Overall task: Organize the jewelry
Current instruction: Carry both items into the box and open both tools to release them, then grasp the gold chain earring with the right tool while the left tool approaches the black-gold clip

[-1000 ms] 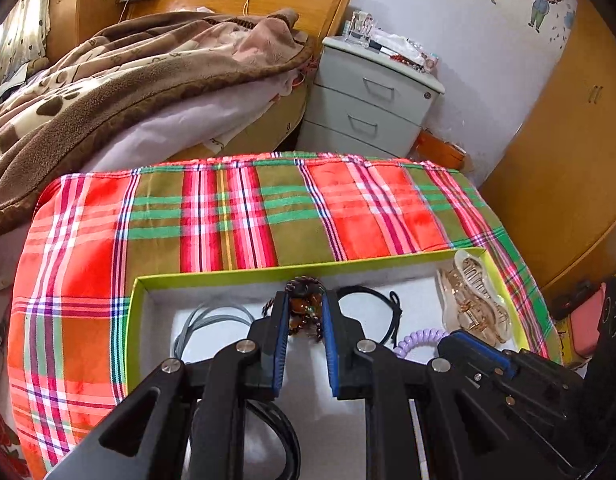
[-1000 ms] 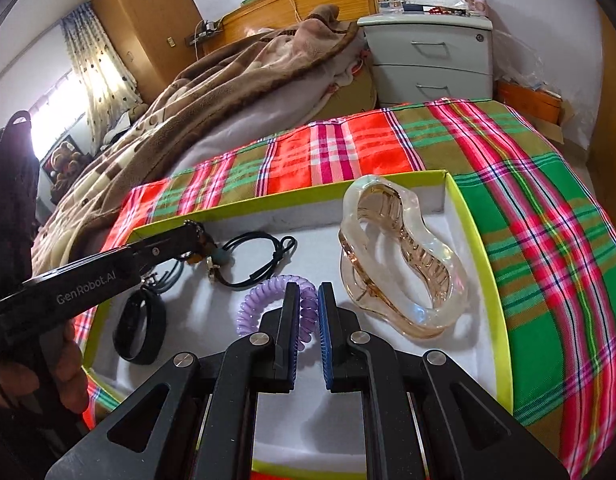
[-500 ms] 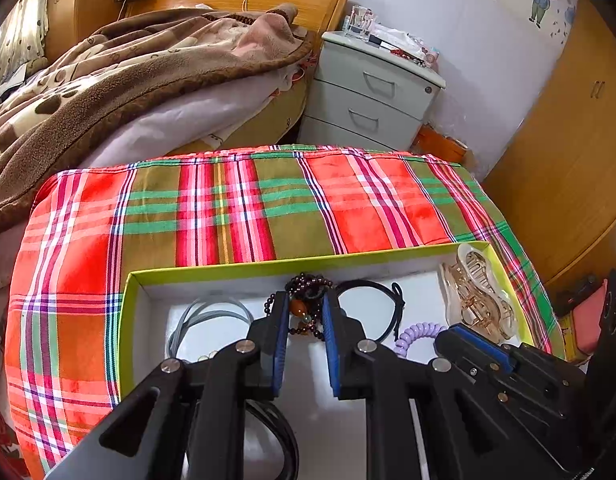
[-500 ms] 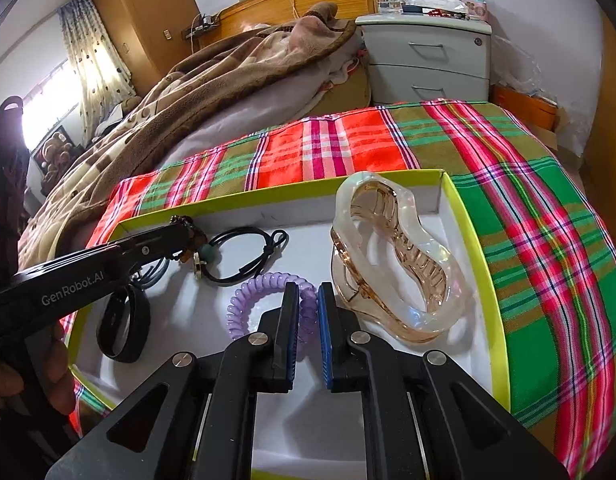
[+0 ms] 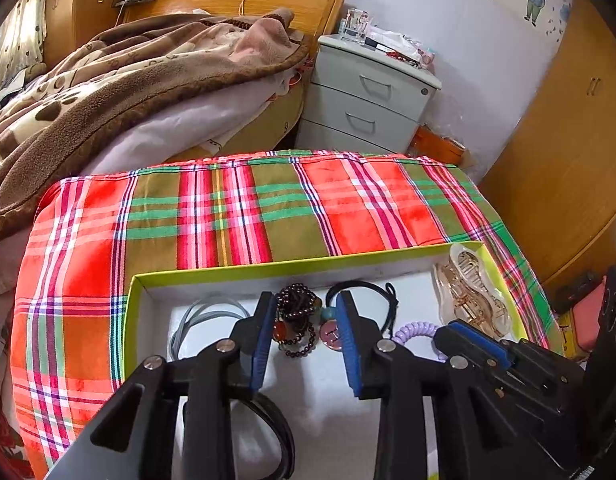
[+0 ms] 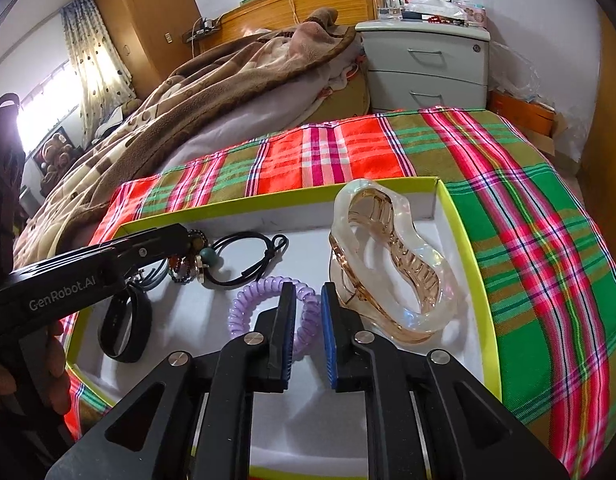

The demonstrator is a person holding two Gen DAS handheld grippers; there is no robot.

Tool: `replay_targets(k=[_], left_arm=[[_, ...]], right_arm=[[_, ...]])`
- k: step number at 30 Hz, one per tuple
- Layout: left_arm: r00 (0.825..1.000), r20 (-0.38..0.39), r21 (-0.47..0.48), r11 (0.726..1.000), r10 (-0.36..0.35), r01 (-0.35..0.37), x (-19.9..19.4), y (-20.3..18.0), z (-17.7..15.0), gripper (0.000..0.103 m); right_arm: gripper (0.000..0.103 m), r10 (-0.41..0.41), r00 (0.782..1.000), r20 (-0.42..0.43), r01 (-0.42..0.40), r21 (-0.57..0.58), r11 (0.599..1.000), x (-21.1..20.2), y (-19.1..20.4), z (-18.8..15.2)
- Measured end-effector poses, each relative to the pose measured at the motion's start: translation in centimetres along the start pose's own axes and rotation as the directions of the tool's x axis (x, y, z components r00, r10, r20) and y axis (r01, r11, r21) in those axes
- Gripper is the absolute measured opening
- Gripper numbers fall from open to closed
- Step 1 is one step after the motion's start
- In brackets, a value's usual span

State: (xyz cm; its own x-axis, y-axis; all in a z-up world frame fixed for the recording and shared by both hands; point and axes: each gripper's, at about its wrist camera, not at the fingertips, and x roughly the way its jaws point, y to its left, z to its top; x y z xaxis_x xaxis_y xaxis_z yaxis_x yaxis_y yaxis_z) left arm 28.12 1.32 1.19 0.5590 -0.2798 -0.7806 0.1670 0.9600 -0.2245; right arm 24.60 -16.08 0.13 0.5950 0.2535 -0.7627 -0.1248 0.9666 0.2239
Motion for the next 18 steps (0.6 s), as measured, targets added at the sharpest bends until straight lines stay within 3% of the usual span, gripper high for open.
replay_targets(k=[5, 9, 18], left_arm=[[1.0, 0.011, 0.009, 1.0, 0.006, -0.006, -0.8, -0.3, -0.1, 0.035], [1.0, 0.019, 0.007, 1.0, 0.013, -0.013, -1.6, -0.5, -0.5, 0.039], [0.998, 0.064, 0.022, 1.0, 0.018, -0.019, -5.5, -1.5, -1.9, 0.04]], right_arm=[[0.017, -0.003, 1.0, 0.015, 0.003, -0.004, 1.0, -0.7, 0.1, 0.0], [0.032, -0.002, 1.0, 0.031, 0.002, -0.008, 1.0, -1.5, 0.3, -0.2], [0.032, -0.004, 0.997, 0.077, 0.007, -0.029, 1.0, -4.1, 0.9, -0.9]])
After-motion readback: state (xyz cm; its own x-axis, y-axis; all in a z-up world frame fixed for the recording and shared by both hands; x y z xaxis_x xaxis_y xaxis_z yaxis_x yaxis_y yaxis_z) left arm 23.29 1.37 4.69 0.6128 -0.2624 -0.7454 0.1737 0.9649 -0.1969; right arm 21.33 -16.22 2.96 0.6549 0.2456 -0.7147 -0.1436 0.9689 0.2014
